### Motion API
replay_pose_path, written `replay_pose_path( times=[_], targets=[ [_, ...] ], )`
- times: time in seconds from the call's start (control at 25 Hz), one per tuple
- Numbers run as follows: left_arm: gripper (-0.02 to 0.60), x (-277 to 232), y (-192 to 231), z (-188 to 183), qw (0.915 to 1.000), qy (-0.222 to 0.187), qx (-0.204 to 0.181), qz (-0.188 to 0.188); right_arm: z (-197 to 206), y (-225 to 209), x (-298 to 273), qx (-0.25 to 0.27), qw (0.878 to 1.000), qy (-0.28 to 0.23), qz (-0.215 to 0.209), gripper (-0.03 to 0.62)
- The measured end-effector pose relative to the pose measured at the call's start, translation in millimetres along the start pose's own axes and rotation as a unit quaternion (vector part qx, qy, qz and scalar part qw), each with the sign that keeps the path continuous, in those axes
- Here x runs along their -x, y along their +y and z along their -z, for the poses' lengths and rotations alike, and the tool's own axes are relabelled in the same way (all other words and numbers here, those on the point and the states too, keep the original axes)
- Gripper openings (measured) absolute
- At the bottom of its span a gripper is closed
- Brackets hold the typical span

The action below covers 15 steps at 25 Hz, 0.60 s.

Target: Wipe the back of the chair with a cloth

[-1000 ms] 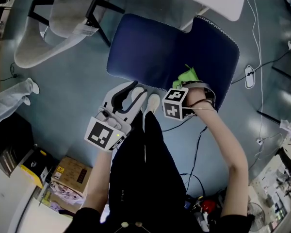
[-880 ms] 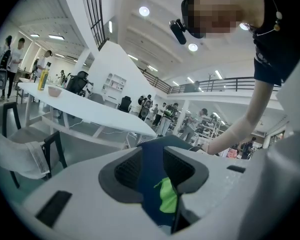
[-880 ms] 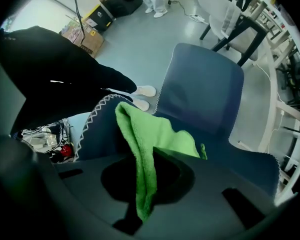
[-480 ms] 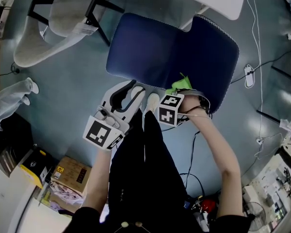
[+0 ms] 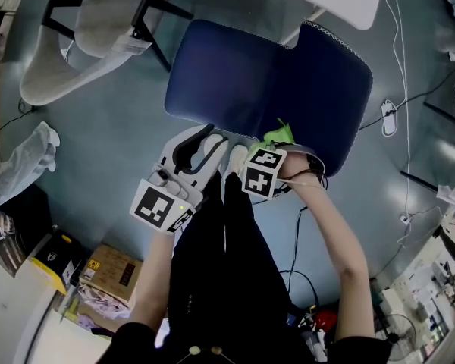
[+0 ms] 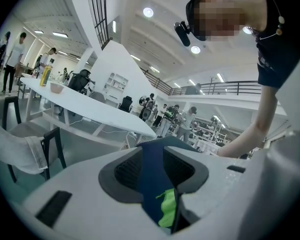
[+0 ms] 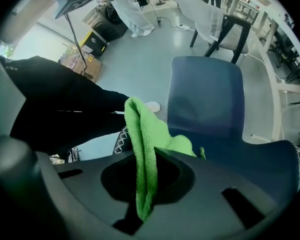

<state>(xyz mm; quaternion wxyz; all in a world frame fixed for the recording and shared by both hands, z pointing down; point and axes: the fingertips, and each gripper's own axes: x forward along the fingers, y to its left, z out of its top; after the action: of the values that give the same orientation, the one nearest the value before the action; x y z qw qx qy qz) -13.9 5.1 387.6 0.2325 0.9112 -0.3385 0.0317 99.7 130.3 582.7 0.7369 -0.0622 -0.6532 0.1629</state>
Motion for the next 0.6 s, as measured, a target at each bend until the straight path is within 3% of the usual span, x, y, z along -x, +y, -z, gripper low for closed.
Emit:
replay_pose_path(
  times=[0.2, 0.4, 0.6],
  targets=[
    [0.130, -2, -2, 1, 1.0000, 0.000, 0.003, 0.001, -5, 2, 0, -0.013, 1.000, -0.013, -0.019, 0.018],
    [0.130, -3, -1, 1, 1.0000, 0.002, 0.004, 0.000, -19, 6, 0, -0.039, 0.996, -0.060, -0.062, 0.018],
    [0.130, -3, 3, 0, 1.0000, 0.001, 0.004, -0.006, -29, 3, -3, -0.052, 0.992, -0.086, -0.078, 0.020]
  ],
)
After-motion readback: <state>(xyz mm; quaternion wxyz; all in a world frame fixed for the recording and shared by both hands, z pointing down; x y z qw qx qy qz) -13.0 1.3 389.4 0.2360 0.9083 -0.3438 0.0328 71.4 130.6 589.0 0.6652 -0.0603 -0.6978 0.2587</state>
